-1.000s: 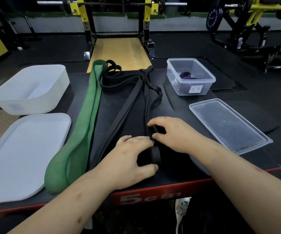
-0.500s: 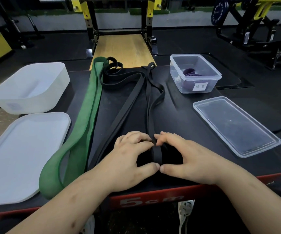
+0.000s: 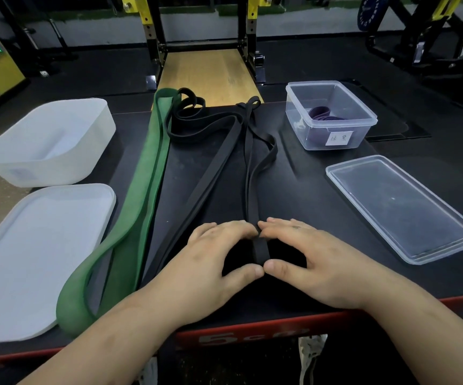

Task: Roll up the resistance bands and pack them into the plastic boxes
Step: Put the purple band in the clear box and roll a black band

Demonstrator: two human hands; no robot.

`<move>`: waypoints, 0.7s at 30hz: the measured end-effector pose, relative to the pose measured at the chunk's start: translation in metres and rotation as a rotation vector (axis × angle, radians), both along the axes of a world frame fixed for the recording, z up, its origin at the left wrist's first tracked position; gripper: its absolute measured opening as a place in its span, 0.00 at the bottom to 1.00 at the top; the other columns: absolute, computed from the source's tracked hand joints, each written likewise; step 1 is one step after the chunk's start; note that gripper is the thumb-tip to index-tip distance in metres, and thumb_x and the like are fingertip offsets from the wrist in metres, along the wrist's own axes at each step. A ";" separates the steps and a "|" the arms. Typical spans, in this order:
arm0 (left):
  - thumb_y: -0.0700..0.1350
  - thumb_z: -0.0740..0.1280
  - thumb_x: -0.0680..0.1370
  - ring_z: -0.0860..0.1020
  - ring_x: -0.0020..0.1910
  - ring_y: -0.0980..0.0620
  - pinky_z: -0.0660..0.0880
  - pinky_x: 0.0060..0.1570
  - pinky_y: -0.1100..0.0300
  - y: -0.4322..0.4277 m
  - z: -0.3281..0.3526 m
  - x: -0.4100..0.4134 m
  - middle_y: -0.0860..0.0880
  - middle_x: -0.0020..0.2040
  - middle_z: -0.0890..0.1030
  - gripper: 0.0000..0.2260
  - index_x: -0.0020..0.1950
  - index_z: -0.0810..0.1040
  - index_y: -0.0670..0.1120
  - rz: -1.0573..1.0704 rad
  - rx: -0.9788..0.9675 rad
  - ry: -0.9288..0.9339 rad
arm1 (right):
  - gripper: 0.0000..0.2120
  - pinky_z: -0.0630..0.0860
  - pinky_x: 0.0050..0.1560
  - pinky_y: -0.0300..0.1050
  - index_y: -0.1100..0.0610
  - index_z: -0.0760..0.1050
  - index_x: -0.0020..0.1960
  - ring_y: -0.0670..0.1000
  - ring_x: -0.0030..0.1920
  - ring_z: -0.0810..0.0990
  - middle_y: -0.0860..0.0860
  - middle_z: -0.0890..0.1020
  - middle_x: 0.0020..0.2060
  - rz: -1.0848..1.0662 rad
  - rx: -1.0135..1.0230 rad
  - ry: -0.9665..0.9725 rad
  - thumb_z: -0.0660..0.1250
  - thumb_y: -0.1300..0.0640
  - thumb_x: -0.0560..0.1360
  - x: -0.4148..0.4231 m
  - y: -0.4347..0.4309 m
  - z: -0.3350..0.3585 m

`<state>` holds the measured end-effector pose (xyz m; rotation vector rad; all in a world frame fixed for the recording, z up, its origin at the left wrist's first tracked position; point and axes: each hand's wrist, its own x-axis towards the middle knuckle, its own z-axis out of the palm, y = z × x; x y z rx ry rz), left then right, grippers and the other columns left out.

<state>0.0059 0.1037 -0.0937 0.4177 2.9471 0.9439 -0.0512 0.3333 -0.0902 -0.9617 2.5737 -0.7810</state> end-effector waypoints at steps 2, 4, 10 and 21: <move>0.64 0.68 0.77 0.44 0.64 0.86 0.43 0.68 0.78 0.001 0.001 0.000 0.78 0.63 0.61 0.26 0.73 0.66 0.65 -0.019 -0.017 0.010 | 0.28 0.46 0.78 0.32 0.40 0.66 0.77 0.26 0.76 0.50 0.33 0.64 0.77 -0.009 -0.005 0.017 0.60 0.36 0.79 0.000 -0.001 -0.001; 0.63 0.71 0.74 0.39 0.61 0.88 0.39 0.66 0.80 0.003 0.000 -0.001 0.73 0.67 0.60 0.31 0.75 0.65 0.64 -0.029 -0.051 0.018 | 0.27 0.45 0.76 0.29 0.41 0.66 0.77 0.26 0.76 0.50 0.33 0.64 0.77 -0.019 -0.009 0.030 0.61 0.37 0.80 0.001 -0.003 -0.002; 0.59 0.73 0.75 0.43 0.64 0.87 0.39 0.68 0.79 0.006 -0.005 -0.003 0.67 0.68 0.63 0.30 0.76 0.67 0.61 -0.003 -0.021 0.055 | 0.29 0.45 0.76 0.28 0.38 0.62 0.79 0.24 0.75 0.48 0.30 0.61 0.75 -0.010 0.001 0.008 0.64 0.37 0.79 -0.004 0.000 -0.003; 0.63 0.70 0.76 0.47 0.68 0.82 0.45 0.71 0.74 0.002 -0.005 -0.009 0.72 0.64 0.63 0.29 0.75 0.70 0.59 0.016 0.027 0.050 | 0.31 0.51 0.76 0.29 0.19 0.59 0.65 0.23 0.74 0.48 0.22 0.60 0.70 -0.048 -0.015 -0.062 0.74 0.35 0.71 -0.002 -0.001 0.000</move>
